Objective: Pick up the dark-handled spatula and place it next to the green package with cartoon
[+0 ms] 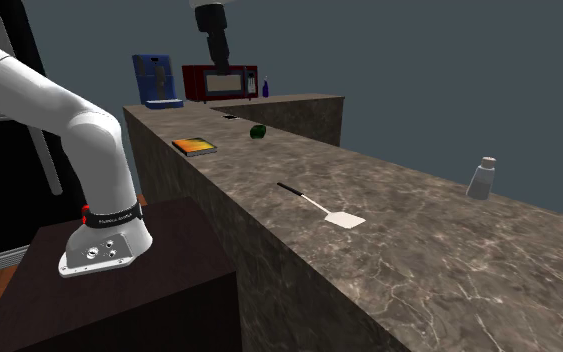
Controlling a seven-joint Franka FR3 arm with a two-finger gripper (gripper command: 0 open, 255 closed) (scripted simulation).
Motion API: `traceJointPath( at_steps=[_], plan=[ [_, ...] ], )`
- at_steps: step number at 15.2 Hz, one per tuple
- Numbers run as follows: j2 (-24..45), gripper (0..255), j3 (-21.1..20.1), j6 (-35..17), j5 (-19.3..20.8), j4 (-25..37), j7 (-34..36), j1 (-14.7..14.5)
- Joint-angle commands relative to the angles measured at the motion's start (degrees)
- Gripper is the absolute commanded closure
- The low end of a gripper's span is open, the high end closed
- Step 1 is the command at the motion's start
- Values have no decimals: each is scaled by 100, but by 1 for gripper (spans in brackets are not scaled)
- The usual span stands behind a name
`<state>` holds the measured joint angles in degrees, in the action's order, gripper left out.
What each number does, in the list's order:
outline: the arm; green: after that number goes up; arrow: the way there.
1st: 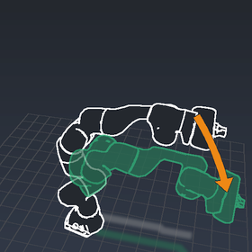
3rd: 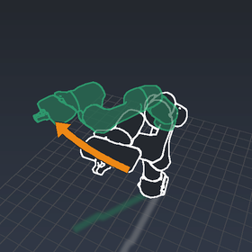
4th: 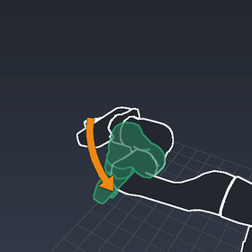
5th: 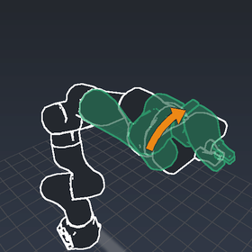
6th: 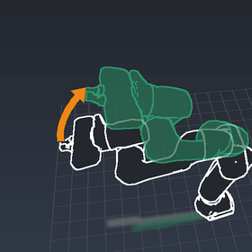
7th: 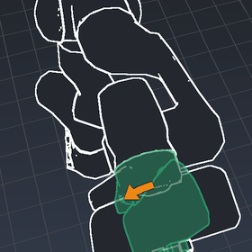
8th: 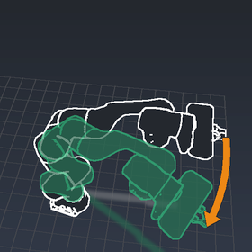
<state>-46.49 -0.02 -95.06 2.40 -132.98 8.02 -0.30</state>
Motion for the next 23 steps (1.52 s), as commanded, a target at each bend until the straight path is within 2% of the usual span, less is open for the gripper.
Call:
traceJointPath(
  at_steps=[1, 11, 23],
  plan=[
    [0, 0, 0, 0, 0, 0, 0, 0],
    [1745, 0, 221, -1169, -30, 233, 1459, 827],
    [3673, 0, 750, -2172, -230, 736, 2990, 1620]
  ],
)
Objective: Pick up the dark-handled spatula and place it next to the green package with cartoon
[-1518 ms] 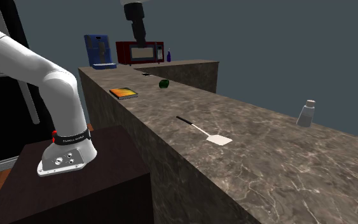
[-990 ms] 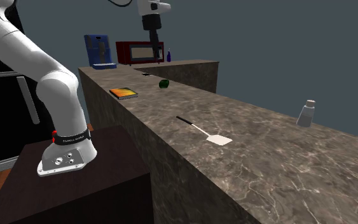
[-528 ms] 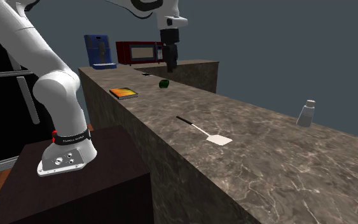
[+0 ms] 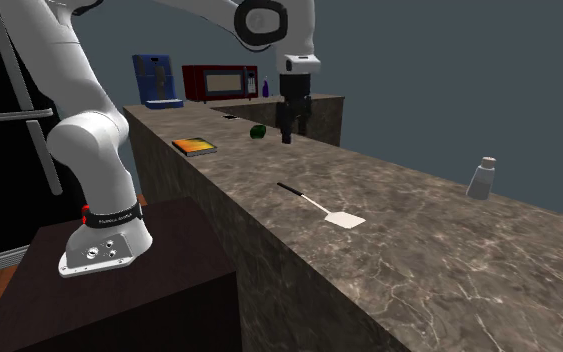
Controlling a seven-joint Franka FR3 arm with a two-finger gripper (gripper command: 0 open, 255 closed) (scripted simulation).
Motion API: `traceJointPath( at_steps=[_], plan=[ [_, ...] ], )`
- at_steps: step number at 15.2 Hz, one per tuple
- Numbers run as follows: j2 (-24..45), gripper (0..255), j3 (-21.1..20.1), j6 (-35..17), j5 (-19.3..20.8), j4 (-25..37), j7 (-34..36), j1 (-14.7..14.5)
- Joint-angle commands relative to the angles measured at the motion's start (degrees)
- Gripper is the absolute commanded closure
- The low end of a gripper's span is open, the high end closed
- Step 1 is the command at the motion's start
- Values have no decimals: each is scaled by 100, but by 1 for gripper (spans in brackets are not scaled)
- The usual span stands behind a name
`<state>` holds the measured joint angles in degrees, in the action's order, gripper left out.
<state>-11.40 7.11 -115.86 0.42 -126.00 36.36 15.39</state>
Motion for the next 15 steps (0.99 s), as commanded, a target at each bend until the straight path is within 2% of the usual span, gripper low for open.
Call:
traceJointPath(
  at_steps=[1, 9, 15],
  plan=[
    [311, 0, 92, -162, -65, 78, 269, 110],
    [1402, 0, 543, -687, -446, 336, 1082, 563],
    [1616, 0, 545, -1072, -530, 149, 1056, 573]
  ],
)
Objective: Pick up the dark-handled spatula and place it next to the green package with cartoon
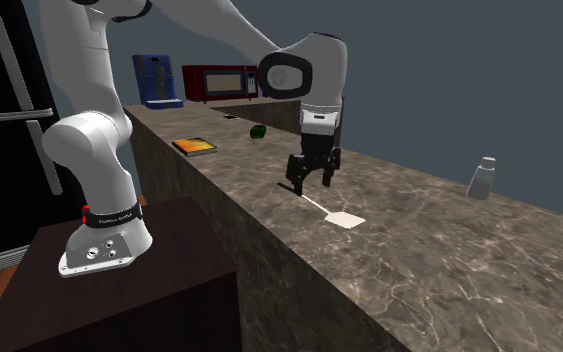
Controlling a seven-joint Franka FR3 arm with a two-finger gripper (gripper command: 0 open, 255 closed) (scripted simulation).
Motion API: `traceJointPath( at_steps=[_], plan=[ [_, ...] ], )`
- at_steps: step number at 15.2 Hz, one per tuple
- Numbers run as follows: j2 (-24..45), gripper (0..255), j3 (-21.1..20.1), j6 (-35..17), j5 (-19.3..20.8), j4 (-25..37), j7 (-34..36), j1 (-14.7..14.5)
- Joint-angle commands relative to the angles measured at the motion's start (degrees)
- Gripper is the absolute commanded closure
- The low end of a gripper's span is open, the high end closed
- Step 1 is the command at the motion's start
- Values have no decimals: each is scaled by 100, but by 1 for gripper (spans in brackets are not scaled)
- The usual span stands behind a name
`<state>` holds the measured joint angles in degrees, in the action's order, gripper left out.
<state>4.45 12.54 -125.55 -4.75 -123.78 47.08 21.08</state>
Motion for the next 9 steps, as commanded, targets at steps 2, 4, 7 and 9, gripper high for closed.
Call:
traceJointPath(
  at_steps=[2, 4, 7, 9],
  plan=[
    [136, 0, -6, -292, -55, -159, -43, 3],
    [136, 0, -7, -292, -55, -159, -43, 3],
    [136, 0, -7, -292, -55, -159, -43, 3],
    [136, 0, -7, -292, -55, -159, -43, 3]
  ],
)
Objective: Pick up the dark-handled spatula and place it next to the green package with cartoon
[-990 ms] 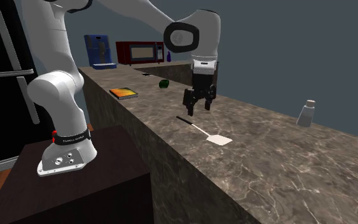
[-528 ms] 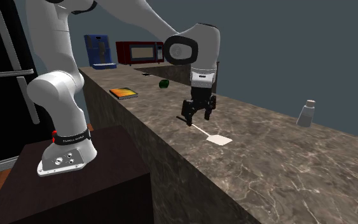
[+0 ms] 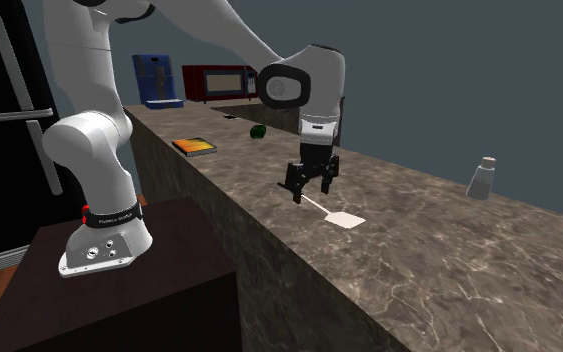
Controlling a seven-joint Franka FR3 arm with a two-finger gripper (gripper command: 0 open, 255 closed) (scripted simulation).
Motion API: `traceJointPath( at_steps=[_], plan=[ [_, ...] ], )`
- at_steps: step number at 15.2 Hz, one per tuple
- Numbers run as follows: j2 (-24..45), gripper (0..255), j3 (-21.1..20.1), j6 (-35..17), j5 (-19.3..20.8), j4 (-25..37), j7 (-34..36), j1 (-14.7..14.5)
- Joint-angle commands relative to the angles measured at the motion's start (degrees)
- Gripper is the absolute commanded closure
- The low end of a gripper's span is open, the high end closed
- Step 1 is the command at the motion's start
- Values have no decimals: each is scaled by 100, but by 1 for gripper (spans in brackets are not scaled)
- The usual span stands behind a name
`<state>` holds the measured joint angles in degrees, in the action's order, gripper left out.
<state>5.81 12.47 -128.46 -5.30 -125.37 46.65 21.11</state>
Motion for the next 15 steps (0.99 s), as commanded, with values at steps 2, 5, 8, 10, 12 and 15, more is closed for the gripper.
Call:
traceJointPath(
  at_steps=[2, 5, 8, 10, 12, 15],
  plan=[
    [0, 255, 0, 0, 0, 0, 0, 0],
    [0, 255, 0, 0, 0, 0, 0, 0],
    [0, 255, 0, 0, 0, 0, 0, 0],
    [0, 255, 0, 0, 0, 0, 0, 0],
    [-46, 255, 3, 71, 18, 27, 15, -2],
    [-176, 255, 8, 289, 66, 119, 56, -6]
  ],
)
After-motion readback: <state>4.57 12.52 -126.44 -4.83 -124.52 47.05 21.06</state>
